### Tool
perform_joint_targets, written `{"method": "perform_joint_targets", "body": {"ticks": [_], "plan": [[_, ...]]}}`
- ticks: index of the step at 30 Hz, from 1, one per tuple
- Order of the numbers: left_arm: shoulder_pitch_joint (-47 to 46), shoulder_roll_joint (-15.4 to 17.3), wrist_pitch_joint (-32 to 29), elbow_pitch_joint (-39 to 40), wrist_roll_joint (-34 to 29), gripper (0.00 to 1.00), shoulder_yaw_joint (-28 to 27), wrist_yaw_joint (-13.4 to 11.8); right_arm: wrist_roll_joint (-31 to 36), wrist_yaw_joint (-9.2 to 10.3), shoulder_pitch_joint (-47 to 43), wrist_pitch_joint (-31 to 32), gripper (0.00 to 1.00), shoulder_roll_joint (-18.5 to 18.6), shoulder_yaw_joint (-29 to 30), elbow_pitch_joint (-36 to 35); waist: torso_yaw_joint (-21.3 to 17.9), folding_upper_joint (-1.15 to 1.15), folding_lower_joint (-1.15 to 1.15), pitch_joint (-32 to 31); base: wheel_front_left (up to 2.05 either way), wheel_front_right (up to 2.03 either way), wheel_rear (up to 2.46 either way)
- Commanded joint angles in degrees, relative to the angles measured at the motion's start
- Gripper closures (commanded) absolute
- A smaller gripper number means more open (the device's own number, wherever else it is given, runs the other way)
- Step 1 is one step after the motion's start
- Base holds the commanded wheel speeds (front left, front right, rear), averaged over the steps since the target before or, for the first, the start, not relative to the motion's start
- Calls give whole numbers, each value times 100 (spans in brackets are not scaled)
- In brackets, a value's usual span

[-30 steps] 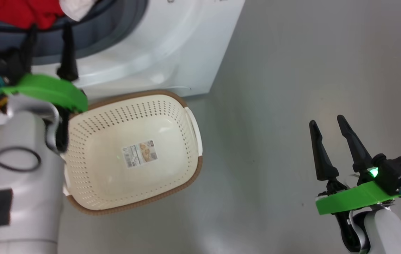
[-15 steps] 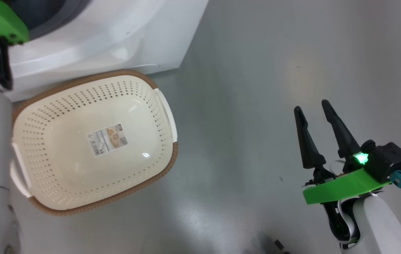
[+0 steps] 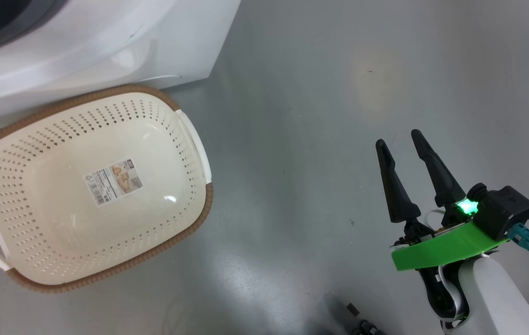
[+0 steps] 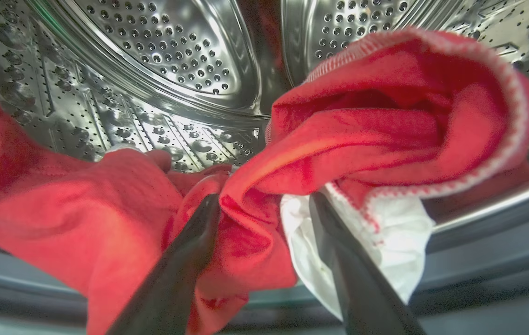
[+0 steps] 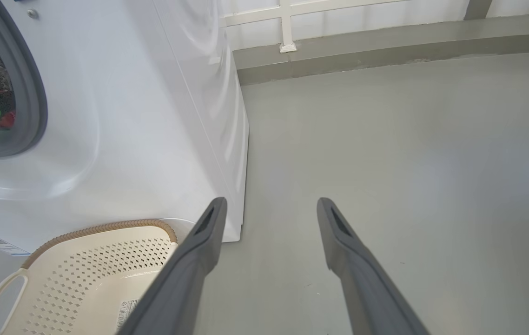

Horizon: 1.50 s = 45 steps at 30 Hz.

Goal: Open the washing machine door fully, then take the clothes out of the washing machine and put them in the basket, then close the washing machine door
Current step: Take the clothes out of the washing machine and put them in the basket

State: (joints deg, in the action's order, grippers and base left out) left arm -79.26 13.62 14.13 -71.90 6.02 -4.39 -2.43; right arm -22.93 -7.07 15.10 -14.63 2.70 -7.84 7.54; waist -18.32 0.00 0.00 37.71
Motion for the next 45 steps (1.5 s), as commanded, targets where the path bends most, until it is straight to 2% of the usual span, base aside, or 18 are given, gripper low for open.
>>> {"method": "perform_joint_targets", "body": {"ticks": [1, 7, 11, 12, 13, 14, 16, 17, 19, 28, 33, 39, 45], "plan": [[-89, 223, 1, 34, -28, 0, 19, 106, -38, -42, -52, -37, 0, 19, -96, -132, 7, 0, 0, -14, 0, 0, 0], [-44, 161, -206, -114, -67, 0, 187, 275, -28, -42, -29, -37, 0, 18, -110, -142, 30, 0, 0, -52, 0, 0, 0], [-35, 184, -275, -150, -109, 0, 286, 265, -31, -42, -15, -37, 0, 18, -130, -163, 18, 0, 0, -73, 0, 0, 0], [-31, 194, -284, -156, -124, 3, 314, 265, -32, -42, -18, -37, 0, 18, -133, -171, 13, 0, 0, -78, 0, 0, 0], [-30, 203, -284, -161, -134, 19, 338, 263, -35, -42, -22, -37, 0, 18, -134, -179, 9, 0, 0, -81, 0, 0, 0], [-30, 203, -284, -161, -134, 19, 338, 263, -35, -42, -22, -37, 0, 18, -134, -179, 9, 0, 0, -81, 0, 0, 0], [-31, 213, -282, -169, -150, 65, 381, 252, -42, -42, -28, -37, 0, 18, -134, -187, 3, 0, 0, -84, 0, 0, 0], [-31, 217, -282, -172, -151, 79, 396, 247, -46, -42, -31, -37, 0, 18, -133, -187, 0, 0, 0, -87, 0, 0, 0], [-37, 230, -276, -178, -155, 100, 428, 251, -59, -42, -31, -37, 0, 18, -126, -190, -5, 0, 0, -85, 0, 0, 0], [20, 193, -28, -163, -86, 100, 492, 246, -41, -42, -31, -37, 0, 18, -84, -174, 49, 0, 0, -164, 0, 0, 0], [293, 124, 78, 114, 77, 100, 391, 265, 27, -42, -53, -37, 0, 18, -5, -154, 163, 0, 0, -311, 0, 0, 0], [1113, -56, 84, 1360, 252, 100, 173, 289, 146, -42, -95, -37, 0, 18, 107, -161, 342, 0, 0, -489, 0, 0, 0], [2070, -330, 85, 2485, 307, 100, -85, 440, 244, -42, -175, -37, 0, 18, 210, -164, 517, 0, 0, -678, 0, 0, 0]]}}
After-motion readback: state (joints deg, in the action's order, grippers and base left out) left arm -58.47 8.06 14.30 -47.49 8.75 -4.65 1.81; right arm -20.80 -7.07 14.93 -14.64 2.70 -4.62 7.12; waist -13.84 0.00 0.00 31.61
